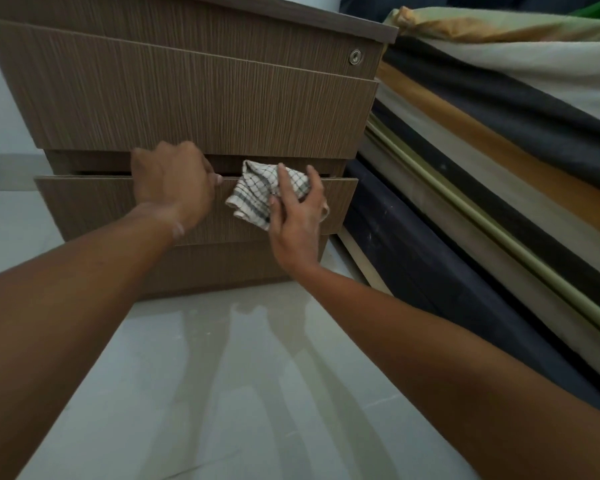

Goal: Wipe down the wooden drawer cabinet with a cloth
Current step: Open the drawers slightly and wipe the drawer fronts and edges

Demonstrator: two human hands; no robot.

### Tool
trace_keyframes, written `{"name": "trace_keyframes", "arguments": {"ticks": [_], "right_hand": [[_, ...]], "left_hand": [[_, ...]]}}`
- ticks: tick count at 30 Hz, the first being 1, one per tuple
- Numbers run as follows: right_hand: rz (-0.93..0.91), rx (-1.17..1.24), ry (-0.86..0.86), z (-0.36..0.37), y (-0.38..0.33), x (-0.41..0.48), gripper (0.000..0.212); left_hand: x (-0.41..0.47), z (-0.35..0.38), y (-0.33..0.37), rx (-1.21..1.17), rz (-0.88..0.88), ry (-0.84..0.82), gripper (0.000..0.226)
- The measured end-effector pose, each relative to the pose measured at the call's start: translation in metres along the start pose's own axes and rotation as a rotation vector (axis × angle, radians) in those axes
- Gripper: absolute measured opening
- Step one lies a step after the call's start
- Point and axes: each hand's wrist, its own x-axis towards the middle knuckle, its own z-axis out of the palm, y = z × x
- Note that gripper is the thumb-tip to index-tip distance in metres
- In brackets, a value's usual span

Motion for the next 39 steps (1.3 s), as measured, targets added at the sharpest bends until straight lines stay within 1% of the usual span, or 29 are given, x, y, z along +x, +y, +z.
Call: {"name": "trace_keyframes", "arguments": {"ticks": [2,5,6,8,11,13,15,16,17,18,19,20,22,23,24,25,27,28,30,32,35,37,39], "right_hand": [[0.086,-0.072,0.098,-0.003,0.013,0.007,0.050],[0.301,-0.176,0.254,-0.004,0.030,0.018,0.050],[0.357,-0.172,0.297,-0.005,0.032,0.020,0.050],[0.449,-0.042,0.388,-0.001,0.027,0.023,0.049],[0.565,0.249,0.502,0.007,0.021,0.027,0.050],[0.768,0.391,0.471,0.008,0.026,0.027,0.049],[0.993,0.475,0.365,0.011,0.037,0.014,0.044],[1.093,0.556,0.303,0.014,0.041,0.006,0.043],[1.119,0.600,0.208,0.013,0.041,-0.002,0.044],[1.120,0.587,0.154,0.012,0.041,-0.006,0.044],[1.114,0.586,0.140,0.011,0.038,-0.008,0.045],[1.087,0.592,0.168,0.009,0.035,-0.008,0.048],[0.941,0.546,0.245,-0.001,0.020,-0.003,0.058],[0.866,0.496,0.306,-0.007,0.012,0.002,0.062],[0.771,0.405,0.332,-0.012,0.005,0.007,0.062],[0.634,0.287,0.318,-0.017,-0.001,0.010,0.060],[0.361,0.092,0.189,-0.020,-0.007,0.015,0.057],[0.295,0.043,0.104,-0.021,-0.011,0.016,0.059],[0.254,-0.018,-0.002,-0.016,-0.016,0.010,0.062],[0.214,-0.130,-0.027,-0.006,-0.019,-0.002,0.062],[0.074,-0.265,-0.037,0.007,-0.024,-0.015,0.060],[-0.098,-0.329,-0.090,0.009,-0.027,-0.019,0.060],[-0.309,-0.368,-0.141,0.007,-0.030,-0.017,0.054]], "left_hand": [[0.000,0.001,-0.001,-0.008,0.006,-0.003,0.030],[-0.003,0.002,-0.003,-0.020,0.025,0.003,0.030],[-0.004,0.003,-0.003,-0.020,0.030,0.008,0.031],[-0.004,0.005,-0.003,-0.018,0.025,0.012,0.031],[-0.003,0.008,-0.003,-0.023,0.020,0.016,0.031],[-0.002,0.009,-0.003,-0.029,0.014,0.018,0.030],[-0.002,0.010,-0.004,-0.027,0.017,0.020,0.030],[-0.003,0.011,-0.004,-0.024,0.021,0.023,0.030],[-0.003,0.011,-0.004,-0.021,0.025,0.026,0.031],[-0.003,0.011,-0.005,-0.024,0.030,0.028,0.031],[-0.003,0.011,-0.005,-0.025,0.033,0.028,0.031],[-0.002,0.011,-0.005,-0.024,0.035,0.029,0.031],[-0.002,0.011,-0.006,-0.014,0.038,0.026,0.032],[-0.002,0.012,-0.006,-0.011,0.040,0.028,0.032],[-0.002,0.012,-0.006,-0.008,0.041,0.030,0.032],[-0.002,0.013,-0.006,-0.004,0.042,0.028,0.032],[-0.002,0.013,-0.007,0.005,0.049,0.022,0.032],[-0.003,0.012,-0.008,0.004,0.053,0.015,0.032],[-0.003,0.011,-0.009,-0.006,0.058,0.003,0.031],[-0.003,0.008,-0.009,-0.013,0.054,-0.002,0.028],[-0.001,0.003,-0.009,-0.026,0.028,-0.012,0.025],[0.000,0.002,-0.011,-0.055,0.025,-0.021,0.026],[0.000,0.000,-0.013,-0.068,0.039,-0.047,0.028]]}}
